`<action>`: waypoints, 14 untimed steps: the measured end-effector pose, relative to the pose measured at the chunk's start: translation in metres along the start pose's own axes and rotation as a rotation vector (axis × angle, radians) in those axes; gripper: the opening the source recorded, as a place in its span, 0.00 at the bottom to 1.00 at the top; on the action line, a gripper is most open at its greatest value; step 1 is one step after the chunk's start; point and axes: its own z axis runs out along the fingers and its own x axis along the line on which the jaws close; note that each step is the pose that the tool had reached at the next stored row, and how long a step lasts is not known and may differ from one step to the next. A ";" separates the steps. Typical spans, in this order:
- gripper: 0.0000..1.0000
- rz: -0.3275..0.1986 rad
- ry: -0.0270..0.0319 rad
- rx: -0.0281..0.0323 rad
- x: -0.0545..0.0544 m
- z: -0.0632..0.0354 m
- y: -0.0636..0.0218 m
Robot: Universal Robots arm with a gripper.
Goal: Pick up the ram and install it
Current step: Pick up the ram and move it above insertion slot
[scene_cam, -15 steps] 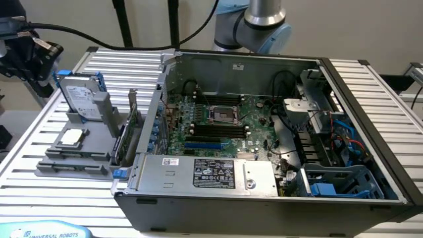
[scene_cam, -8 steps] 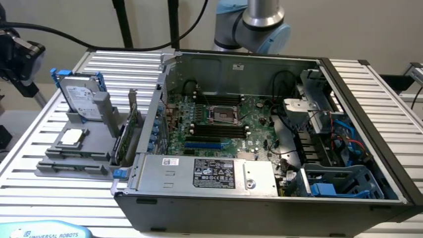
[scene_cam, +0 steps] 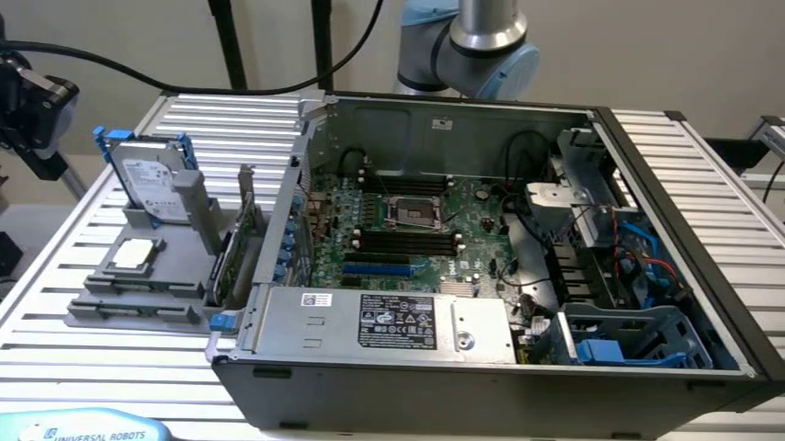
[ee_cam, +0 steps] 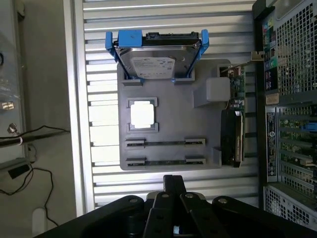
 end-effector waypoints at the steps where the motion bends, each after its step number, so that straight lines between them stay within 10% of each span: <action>1: 0.11 0.000 0.0000 0.0000 0.000 0.0000 0.0000; 14: 0.11 -0.056 0.0027 -0.0011 0.000 0.0002 0.0000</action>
